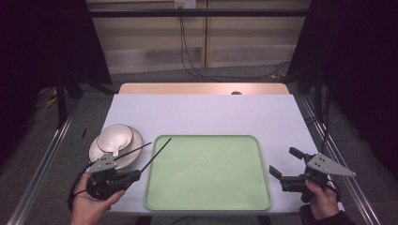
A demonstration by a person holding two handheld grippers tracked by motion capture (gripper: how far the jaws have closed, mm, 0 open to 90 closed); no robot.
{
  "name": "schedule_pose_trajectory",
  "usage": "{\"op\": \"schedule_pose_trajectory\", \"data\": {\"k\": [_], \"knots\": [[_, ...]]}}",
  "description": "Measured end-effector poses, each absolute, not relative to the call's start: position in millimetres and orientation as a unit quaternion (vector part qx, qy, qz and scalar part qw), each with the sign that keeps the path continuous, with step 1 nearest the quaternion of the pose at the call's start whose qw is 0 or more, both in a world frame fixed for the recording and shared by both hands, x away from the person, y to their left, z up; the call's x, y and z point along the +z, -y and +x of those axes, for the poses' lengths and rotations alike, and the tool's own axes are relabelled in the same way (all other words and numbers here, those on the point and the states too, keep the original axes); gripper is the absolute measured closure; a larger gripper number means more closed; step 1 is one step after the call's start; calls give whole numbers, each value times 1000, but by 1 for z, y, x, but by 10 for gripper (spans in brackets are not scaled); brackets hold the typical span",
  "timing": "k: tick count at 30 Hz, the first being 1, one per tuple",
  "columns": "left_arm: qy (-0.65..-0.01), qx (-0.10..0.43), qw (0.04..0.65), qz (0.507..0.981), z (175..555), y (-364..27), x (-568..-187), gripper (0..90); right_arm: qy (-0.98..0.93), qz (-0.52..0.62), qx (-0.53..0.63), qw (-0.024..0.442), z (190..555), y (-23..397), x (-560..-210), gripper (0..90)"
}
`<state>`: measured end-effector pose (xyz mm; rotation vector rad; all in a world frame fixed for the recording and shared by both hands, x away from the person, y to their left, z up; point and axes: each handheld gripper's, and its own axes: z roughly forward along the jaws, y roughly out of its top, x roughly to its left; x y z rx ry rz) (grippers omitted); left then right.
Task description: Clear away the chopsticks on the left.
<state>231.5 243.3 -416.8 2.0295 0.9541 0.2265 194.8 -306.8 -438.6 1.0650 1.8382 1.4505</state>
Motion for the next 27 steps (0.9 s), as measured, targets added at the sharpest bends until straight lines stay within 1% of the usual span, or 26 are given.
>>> {"op": "schedule_pose_trajectory", "data": {"k": [7, 12, 14, 15, 16, 21, 23, 27], "knots": [[-439, 81, 412, 794, 237, -228, -427, 864, -687, 397, 540, 281, 195, 306, -439, 0], [-485, 91, 396, 775, 243, -218, -434, 864, -690, 393, 538, 283, 196, 307, -439, 0], [-502, 106, 390, 765, 245, -213, -437, 864, -690, 394, 538, 281, 196, 307, -439, 0], [-506, 97, 385, 766, 247, -209, -440, 864, -690, 393, 539, 281, 196, 307, -439, 0], [-516, 98, 384, 760, 248, -207, -442, 864, -690, 393, 538, 282, 196, 307, -439, 0], [-537, 100, 363, 755, 254, -195, -446, 864, -691, 393, 538, 280, 196, 307, -439, 0], [-545, 86, 359, 753, 256, -193, -448, 864, -689, 394, 539, 280, 195, 306, -439, 0], [-547, 93, 345, 757, 258, -187, -450, 864, -692, 390, 537, 282, 195, 306, -439, 0]]}}
